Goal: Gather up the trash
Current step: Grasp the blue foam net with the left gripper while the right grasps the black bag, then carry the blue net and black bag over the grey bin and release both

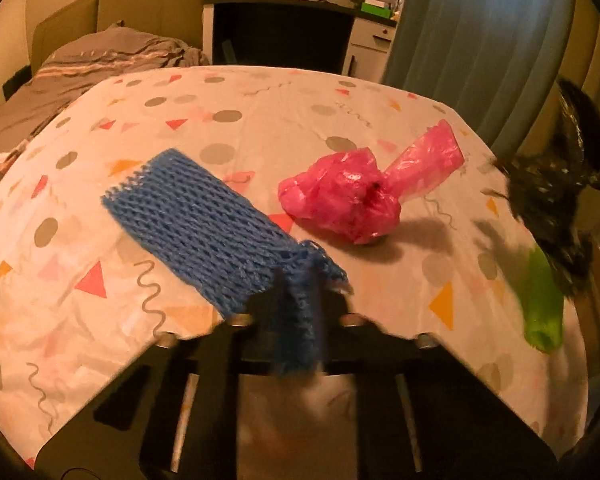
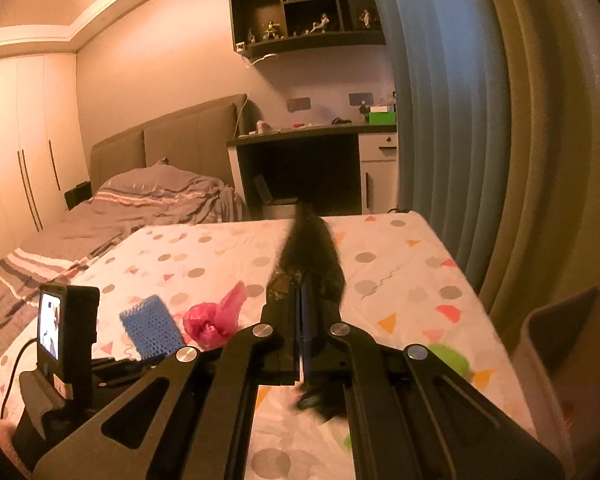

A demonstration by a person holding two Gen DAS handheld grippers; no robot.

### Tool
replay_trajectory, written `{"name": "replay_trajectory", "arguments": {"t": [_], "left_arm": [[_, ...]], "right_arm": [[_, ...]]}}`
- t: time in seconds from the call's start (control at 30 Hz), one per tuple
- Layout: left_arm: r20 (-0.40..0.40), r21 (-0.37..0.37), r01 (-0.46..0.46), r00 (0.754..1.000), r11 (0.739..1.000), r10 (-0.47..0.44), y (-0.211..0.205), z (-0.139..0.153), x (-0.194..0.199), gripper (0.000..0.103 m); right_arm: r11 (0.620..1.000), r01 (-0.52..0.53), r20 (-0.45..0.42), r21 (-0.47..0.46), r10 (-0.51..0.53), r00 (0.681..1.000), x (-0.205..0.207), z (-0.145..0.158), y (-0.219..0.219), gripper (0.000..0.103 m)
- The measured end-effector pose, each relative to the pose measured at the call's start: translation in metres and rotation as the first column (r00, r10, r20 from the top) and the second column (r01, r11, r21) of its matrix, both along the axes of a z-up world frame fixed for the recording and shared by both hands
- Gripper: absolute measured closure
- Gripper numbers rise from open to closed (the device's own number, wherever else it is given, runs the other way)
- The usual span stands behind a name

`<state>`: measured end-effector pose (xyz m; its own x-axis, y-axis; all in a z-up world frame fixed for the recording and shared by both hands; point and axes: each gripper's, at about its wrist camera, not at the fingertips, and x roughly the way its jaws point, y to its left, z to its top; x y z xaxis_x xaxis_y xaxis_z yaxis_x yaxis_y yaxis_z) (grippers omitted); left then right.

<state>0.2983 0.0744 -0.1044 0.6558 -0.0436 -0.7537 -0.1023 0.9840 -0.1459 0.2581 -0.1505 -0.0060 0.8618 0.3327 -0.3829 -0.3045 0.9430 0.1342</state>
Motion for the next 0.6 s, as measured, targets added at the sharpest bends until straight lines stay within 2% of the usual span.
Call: {"name": "replay_trajectory", "arguments": {"t": [0.17,0.33,0.6], "left_arm": [[0.047,-0.011,-0.011,0.999,1.0,0.012,0.006,0.008,-0.017,0.101],[0.115,-0.05,-0.012,0.993,0.999,0.018,0.013,0.03,-0.049,0.101],[0.28,-0.075,0.039,0.96,0.996,-0.017,-0.006,0.084,-0.118,0.102]], "right_arm": [[1.0,0.005,0.019,-0.007,-0.005,1.0,-0.016,0.007,-0.013,0.102],[1.0,0.003,0.027,0.019,-0.004,1.0,-0.037,0.016,-0.028,0.102],[0.999,-0.009,0.054,0.053,0.006,0.999,-0.075,0.036,-0.048,0.102]]}}
